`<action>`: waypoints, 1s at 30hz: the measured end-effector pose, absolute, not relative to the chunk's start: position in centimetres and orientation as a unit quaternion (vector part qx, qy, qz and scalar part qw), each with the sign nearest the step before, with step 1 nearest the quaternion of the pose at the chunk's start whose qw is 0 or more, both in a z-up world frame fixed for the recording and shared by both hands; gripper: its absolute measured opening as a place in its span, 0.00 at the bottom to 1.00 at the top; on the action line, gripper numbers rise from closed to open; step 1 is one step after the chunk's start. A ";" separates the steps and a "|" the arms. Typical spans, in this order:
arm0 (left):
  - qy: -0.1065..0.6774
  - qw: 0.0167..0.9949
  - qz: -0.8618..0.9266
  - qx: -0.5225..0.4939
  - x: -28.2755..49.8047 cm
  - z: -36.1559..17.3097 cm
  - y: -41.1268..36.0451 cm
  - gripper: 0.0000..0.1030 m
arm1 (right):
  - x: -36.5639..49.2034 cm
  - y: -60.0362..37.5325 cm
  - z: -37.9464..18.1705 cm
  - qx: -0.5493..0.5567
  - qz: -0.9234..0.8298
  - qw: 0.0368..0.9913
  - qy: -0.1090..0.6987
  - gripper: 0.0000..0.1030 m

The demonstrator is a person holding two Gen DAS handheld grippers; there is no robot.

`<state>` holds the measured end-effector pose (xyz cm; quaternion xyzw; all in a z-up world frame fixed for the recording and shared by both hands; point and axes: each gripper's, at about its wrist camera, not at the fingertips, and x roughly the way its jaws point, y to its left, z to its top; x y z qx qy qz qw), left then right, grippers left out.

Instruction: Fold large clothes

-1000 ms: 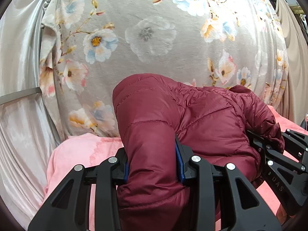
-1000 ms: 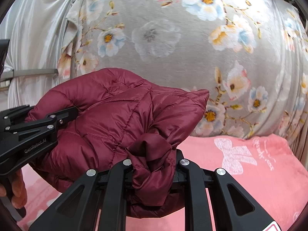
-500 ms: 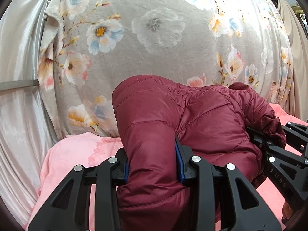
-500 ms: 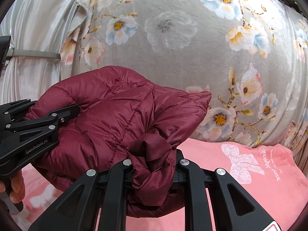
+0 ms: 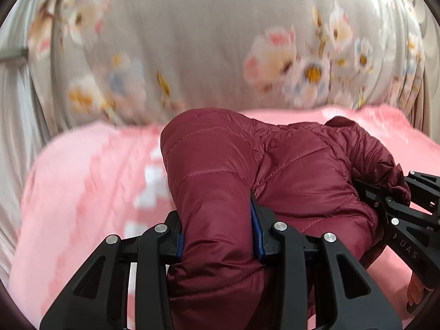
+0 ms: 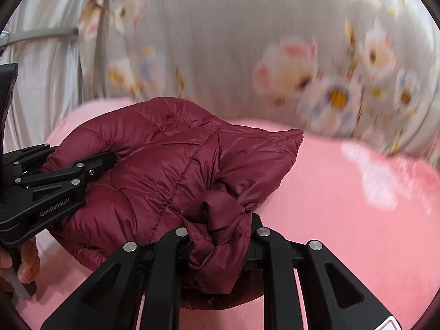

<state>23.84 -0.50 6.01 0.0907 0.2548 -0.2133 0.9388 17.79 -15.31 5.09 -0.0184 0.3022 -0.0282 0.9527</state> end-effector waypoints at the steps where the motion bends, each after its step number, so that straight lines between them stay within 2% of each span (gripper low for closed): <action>1: 0.267 0.936 -0.209 0.094 23.9 5.1 -0.5 0.34 | 17.7 -15.6 4.1 -0.006 -0.025 0.947 0.320 0.15; 4: 0.282 0.933 -0.200 0.101 23.3 3.7 -0.3 0.40 | 17.8 -16.5 3.3 0.030 -0.015 0.936 0.351 0.17; 7: 0.303 0.928 -0.192 0.102 23.1 3.4 -0.3 0.47 | 17.8 -17.5 3.0 0.075 -0.002 0.924 0.375 0.23; 9: 0.328 0.923 -0.183 0.086 23.3 3.3 0.1 0.53 | 17.7 -18.2 3.0 0.104 0.003 0.917 0.386 0.26; 11: 0.350 0.919 -0.171 0.070 23.6 3.3 0.7 0.63 | 17.3 -19.0 3.1 0.140 0.007 0.908 0.394 0.33; 17: 0.402 0.903 -0.146 0.040 23.2 3.7 2.2 0.73 | 15.1 -21.1 4.0 0.228 0.032 0.888 0.398 0.37; 23: 0.456 0.881 -0.127 0.008 22.7 4.7 3.5 0.85 | 12.9 -21.8 6.8 0.226 0.026 0.895 0.384 0.37; 26: 0.478 0.867 -0.143 -0.010 21.7 5.2 4.1 0.86 | 12.6 -21.3 8.6 0.201 0.022 0.905 0.375 0.37; 30: 0.487 0.859 -0.156 0.017 18.9 4.8 4.5 0.86 | 13.5 -20.4 9.8 0.176 0.028 0.911 0.372 0.37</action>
